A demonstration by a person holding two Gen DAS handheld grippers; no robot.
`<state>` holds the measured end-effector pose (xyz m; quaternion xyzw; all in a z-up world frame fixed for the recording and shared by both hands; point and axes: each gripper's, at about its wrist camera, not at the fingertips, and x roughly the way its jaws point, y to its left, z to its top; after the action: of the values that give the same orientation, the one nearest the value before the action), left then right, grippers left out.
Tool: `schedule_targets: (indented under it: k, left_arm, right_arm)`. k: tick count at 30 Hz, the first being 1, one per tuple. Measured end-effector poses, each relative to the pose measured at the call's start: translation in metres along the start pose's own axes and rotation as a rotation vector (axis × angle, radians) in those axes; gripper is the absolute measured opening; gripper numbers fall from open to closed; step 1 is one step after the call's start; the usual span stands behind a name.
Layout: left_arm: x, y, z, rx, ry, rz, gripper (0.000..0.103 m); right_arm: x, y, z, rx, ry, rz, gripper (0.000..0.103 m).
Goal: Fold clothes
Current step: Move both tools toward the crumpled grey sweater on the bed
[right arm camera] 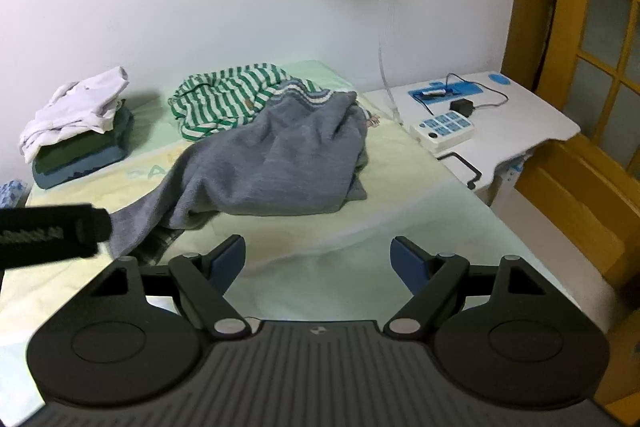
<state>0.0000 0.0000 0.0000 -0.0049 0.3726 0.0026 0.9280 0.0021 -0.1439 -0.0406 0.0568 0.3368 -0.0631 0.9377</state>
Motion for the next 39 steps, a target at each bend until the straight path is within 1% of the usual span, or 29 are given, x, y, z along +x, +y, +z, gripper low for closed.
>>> schedule_targets:
  k: [7, 9, 11, 13, 20, 29, 39]
  left_arm:
    - [-0.001, 0.002, -0.003, -0.011, -0.007, -0.010, 0.102]
    - [0.001, 0.004, 0.002, -0.012, 0.010, -0.005, 0.102]
    - [0.003, 0.002, 0.000, -0.008, 0.005, 0.003, 0.102]
    - [0.005, 0.002, -0.003, -0.007, -0.005, 0.014, 0.102]
    - [0.012, 0.003, -0.005, 0.010, 0.002, 0.030, 0.102]
    - [0.027, 0.012, -0.009, 0.007, 0.034, 0.062, 0.102]
    - [0.037, 0.016, -0.007, 0.010, 0.053, 0.069, 0.102]
  right_arm:
    - [0.001, 0.003, -0.001, -0.014, 0.012, 0.013, 0.082]
    - [0.001, 0.003, -0.001, -0.017, 0.015, 0.017, 0.082]
    - [0.001, 0.002, 0.000, -0.023, 0.019, 0.020, 0.082]
    - [0.005, 0.010, 0.000, -0.029, 0.023, -0.007, 0.082]
    - [0.007, 0.008, 0.002, -0.023, 0.032, -0.021, 0.083]
    - [0.012, 0.012, 0.002, -0.016, 0.029, -0.043, 0.083]
    - [0.018, 0.018, 0.006, -0.008, 0.018, -0.048, 0.083]
